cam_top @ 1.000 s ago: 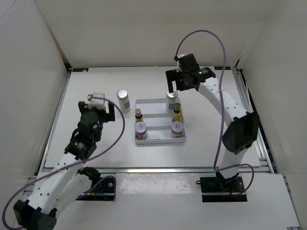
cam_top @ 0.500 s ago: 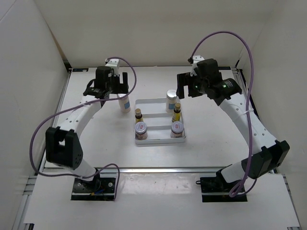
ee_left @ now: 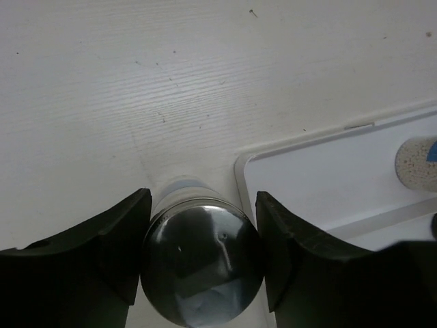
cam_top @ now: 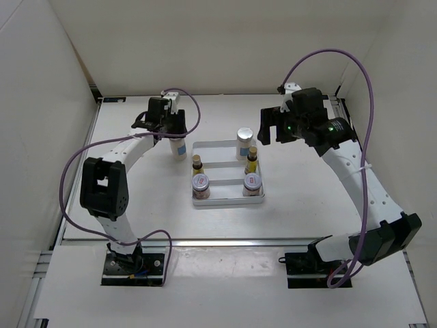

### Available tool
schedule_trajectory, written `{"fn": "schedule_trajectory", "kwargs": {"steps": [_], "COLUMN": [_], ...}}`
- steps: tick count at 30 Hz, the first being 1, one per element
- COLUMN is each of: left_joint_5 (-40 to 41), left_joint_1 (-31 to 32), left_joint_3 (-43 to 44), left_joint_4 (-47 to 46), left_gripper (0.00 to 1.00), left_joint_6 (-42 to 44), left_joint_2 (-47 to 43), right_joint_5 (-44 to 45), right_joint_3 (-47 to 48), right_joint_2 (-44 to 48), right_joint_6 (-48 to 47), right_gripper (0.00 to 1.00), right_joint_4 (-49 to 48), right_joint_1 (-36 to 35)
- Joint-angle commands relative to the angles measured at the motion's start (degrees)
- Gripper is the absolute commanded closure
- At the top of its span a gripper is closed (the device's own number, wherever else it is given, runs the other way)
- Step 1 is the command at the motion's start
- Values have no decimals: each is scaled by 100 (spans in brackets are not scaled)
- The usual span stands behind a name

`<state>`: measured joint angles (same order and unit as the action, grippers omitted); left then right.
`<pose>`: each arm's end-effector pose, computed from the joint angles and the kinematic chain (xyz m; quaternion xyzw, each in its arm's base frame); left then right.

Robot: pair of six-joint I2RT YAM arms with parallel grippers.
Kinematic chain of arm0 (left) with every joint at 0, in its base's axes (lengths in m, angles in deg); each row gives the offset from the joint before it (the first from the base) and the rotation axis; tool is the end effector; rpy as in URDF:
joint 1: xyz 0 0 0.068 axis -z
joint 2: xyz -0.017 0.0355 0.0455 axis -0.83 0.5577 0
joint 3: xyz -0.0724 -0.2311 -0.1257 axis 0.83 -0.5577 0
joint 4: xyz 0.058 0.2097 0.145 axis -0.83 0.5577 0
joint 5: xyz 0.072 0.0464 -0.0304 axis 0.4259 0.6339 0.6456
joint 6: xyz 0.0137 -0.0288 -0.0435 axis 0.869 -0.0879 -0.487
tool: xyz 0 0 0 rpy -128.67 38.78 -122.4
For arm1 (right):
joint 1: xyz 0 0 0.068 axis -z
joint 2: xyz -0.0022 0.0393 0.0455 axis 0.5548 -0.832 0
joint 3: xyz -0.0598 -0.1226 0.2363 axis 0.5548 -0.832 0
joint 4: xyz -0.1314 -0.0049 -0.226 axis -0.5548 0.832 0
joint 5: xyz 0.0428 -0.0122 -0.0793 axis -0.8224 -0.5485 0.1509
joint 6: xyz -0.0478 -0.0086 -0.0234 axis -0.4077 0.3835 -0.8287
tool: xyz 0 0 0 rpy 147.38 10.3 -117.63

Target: Organize the condiment bottles

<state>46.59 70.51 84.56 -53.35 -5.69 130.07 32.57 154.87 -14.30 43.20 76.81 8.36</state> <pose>0.3895 -0.1025 0.2532 0.0682 0.9104 -0.1070 0.3937 0.2567 0.1218 0.4122 -0.1284 0.8773 0.1397 0.4408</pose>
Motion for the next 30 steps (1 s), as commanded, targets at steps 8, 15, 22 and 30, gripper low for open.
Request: {"fn": "schedule_trajectory", "kwargs": {"steps": [8, 15, 22, 30], "left_joint_5": [466, 450, -147, -324], "left_joint_1": [360, 685, 738, 1045], "left_joint_3": [690, 1331, 1218, 638], "left_joint_4": [243, 243, 243, -108], "left_gripper": [75, 82, 83, 79], "left_joint_6": [-83, 41, -204, -433], "left_joint_2": [-864, -1050, -787, -593], "right_joint_5": [-445, -498, -498, -436], "right_joint_3": [-378, -431, -484, -431], "right_joint_2": [250, 355, 355, 355], "right_joint_6": [83, 135, 135, 83], "right_gripper": [0, 0, 0, 0], "right_joint_4": [45, 45, 97, 150], "right_joint_1": [12, 12, 12, 12]}}
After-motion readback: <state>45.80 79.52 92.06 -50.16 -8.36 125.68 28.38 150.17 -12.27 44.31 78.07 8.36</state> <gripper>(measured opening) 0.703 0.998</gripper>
